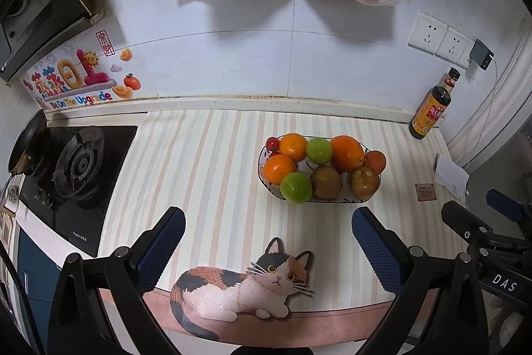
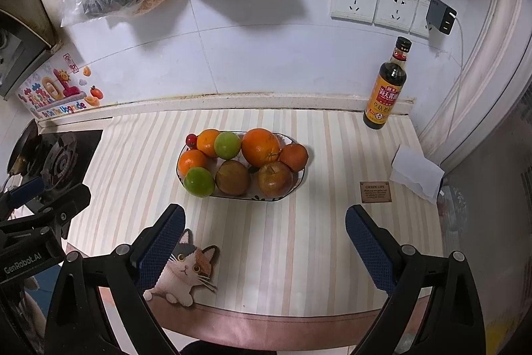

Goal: Organize fruits

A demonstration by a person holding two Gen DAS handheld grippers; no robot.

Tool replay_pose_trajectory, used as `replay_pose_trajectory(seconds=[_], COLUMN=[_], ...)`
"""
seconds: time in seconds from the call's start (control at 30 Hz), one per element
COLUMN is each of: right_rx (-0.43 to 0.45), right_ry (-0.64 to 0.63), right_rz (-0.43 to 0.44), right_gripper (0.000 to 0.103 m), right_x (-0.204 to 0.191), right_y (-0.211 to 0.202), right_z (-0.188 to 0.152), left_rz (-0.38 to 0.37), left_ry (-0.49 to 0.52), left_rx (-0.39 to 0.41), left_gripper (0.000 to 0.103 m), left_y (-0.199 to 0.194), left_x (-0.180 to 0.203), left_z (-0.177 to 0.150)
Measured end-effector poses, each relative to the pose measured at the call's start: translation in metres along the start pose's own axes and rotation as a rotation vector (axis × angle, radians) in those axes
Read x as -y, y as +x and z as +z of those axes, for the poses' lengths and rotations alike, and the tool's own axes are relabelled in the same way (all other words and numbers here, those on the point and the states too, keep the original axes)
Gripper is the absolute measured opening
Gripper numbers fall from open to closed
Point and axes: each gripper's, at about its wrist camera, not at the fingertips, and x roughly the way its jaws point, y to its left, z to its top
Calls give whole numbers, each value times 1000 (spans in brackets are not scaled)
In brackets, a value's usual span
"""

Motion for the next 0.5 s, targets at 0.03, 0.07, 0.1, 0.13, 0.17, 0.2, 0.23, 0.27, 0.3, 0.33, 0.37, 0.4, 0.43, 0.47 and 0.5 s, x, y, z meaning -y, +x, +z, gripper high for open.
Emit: replay_pose_trajectory(seconds=[0.03, 0.07, 0.1, 0.13, 0.17, 0.2, 0.23, 0.27, 0.3, 0.33, 0.37, 0.4, 0.43, 0.47, 0.5], right_rx=[-1, 0, -1, -1, 0, -1, 0, 0, -1, -2, -3, -3, -4, -4, -3], right_ry=[-1, -1, -1, -3, -3, -3, -3, -3, -2, -1, -2, -3, -3, -3, -5], right_rz=[0, 2, 2, 1, 2, 2, 1, 1, 2, 3, 2, 1, 3, 3, 0], right_gripper=[99, 99, 99, 99, 99, 99, 99, 99, 99, 99, 99, 99, 99, 99, 99], right_x=[0, 0, 0, -1, -1, -1, -1, -1, -1, -1, 0, 0, 0, 0, 0], right_y=[0, 0, 0, 0, 0, 0, 0, 0, 0, 0, 0, 0, 0, 0, 0], right_z=[0, 0, 0, -1, -1, -1, -1, -1, -1, -1, -2, -2, -3, -3, -3], left_rz=[0, 2, 2, 1, 2, 4, 3, 3, 5, 8, 12, 13, 11, 10, 11], left_ry=[-1, -1, -1, -1, 1, 1, 2, 4, 5, 6, 8, 8, 7, 8, 10], left_rx=[0, 1, 3, 3, 3, 4, 3, 2, 3, 5, 6, 5, 4, 2, 2], left_gripper=[103, 103, 103, 103, 103, 103, 103, 103, 103, 103, 103, 103, 103, 103, 103], left_y=[0, 0, -1, -1, -1, -2, -2, -2, -2, -2, -2, -2, -2, -1, -1], left_x=[0, 0, -1, -1, -1, -1, -1, -1, -2, -1, -1, -1, -1, -1, 0], left_z=[0, 0, -1, -1, -1, -2, -2, -1, -2, -1, -2, -2, -3, -3, -3])
